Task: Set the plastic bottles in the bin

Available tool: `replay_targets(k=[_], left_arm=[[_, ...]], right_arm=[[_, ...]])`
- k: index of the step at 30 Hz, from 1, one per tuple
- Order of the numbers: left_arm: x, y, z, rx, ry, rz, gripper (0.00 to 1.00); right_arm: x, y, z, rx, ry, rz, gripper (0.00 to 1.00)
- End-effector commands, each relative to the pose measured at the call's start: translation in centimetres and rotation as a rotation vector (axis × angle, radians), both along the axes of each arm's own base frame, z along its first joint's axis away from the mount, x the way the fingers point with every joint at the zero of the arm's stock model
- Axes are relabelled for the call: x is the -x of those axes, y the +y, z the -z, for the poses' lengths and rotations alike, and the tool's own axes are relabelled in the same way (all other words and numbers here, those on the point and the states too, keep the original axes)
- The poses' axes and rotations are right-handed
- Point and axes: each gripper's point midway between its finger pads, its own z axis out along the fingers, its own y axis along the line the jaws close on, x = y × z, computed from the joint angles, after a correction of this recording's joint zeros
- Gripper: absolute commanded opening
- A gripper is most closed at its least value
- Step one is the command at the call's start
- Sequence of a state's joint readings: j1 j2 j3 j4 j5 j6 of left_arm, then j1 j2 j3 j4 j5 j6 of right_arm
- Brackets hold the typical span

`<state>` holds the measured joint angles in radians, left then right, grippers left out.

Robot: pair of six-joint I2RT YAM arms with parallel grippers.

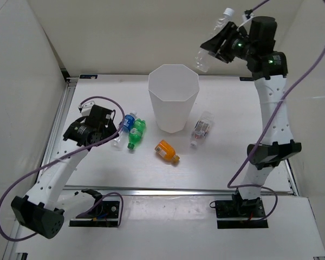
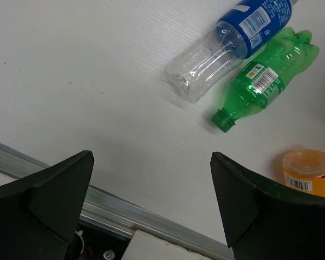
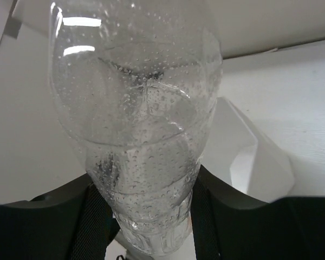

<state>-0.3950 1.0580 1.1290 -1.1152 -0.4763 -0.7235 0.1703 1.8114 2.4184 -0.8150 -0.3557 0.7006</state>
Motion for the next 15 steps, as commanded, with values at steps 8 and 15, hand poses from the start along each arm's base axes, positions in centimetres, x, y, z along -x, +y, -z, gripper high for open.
replay_targets(k=[8,15], left_arm=[[-2.9,-2.1,-1.0,0.014,0.000,0.128,1.00],[-4.6,-2.8,-2.4,-0.013,-0.082,0.221,1.00]], right_arm=[[-1.2,9.9,8.7,0.095,0.133,-0.219,0.90],[1.8,5.9,5.9,0.188,0.058,-0.122,0.99]])
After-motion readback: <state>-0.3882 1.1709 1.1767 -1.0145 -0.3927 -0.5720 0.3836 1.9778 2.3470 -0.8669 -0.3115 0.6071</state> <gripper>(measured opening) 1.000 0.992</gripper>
